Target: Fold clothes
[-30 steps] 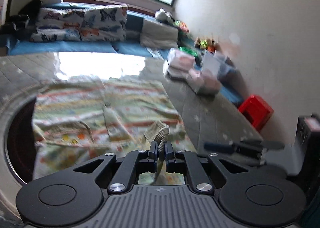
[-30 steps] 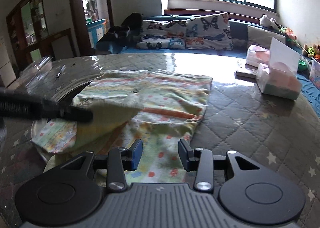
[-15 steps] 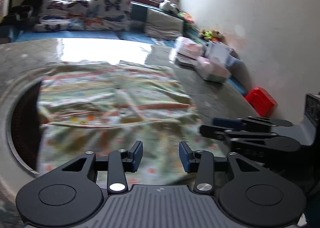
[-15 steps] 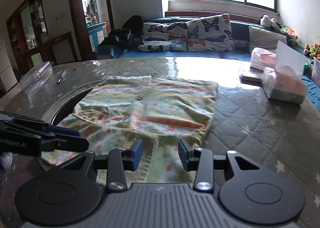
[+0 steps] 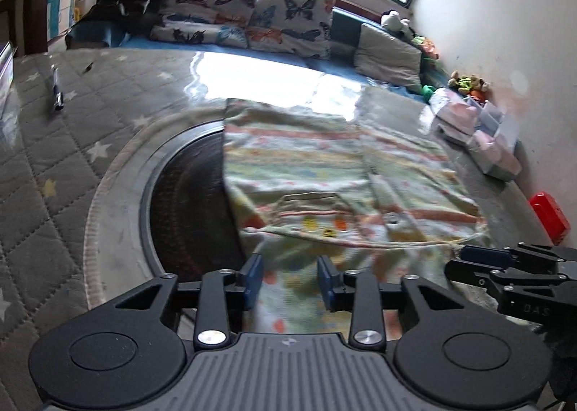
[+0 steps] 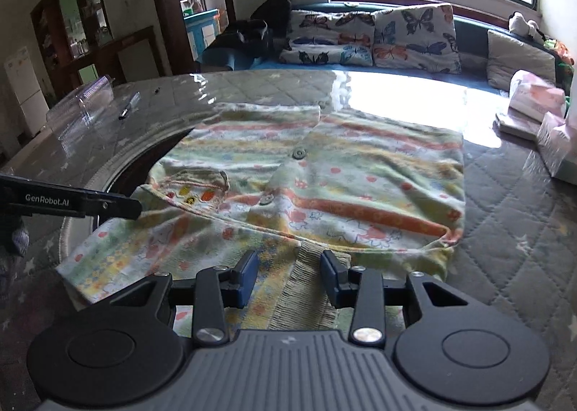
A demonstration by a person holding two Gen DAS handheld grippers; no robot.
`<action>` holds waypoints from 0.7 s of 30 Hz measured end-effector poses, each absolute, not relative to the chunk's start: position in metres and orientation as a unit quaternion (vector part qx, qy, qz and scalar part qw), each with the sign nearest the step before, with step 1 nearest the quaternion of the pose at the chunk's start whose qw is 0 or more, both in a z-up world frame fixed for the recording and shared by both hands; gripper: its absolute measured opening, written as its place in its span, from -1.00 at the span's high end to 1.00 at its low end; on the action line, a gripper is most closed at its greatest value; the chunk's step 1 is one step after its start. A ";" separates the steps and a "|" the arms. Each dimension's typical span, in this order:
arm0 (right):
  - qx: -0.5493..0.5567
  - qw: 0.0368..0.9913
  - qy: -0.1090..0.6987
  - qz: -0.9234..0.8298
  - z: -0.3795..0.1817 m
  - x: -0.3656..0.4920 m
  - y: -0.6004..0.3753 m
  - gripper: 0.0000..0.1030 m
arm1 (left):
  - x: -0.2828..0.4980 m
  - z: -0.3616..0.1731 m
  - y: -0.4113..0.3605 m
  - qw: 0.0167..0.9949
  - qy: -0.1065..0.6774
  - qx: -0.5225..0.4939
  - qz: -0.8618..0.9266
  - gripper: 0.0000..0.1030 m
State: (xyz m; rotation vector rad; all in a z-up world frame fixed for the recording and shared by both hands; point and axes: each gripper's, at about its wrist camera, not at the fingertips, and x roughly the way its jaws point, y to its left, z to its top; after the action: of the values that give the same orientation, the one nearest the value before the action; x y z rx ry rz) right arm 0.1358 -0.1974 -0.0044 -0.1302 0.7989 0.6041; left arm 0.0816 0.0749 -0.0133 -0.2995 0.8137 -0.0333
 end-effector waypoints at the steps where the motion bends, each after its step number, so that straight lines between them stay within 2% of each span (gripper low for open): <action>1: -0.063 0.875 0.382 0.290 -0.005 0.136 -0.197 0.26 | 0.082 -0.014 0.077 0.908 0.394 -0.143 -0.008 0.41; 8: -0.066 0.878 0.372 0.293 0.003 0.133 -0.198 0.25 | 0.079 -0.006 0.086 0.911 0.382 -0.154 0.006 0.43; 14: -0.068 0.875 0.380 0.292 -0.003 0.137 -0.195 0.26 | 0.084 0.006 0.053 0.918 0.373 -0.128 -0.047 0.43; 21: -0.074 0.875 0.377 0.296 -0.002 0.134 -0.197 0.25 | 0.098 -0.010 0.019 0.913 0.392 -0.089 -0.071 0.39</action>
State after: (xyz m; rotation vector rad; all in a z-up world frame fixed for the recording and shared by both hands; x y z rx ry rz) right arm 0.1335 -0.1969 -0.0021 -0.1539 0.7872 0.6177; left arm 0.0977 0.0190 -0.0097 -0.1836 0.8078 -0.1457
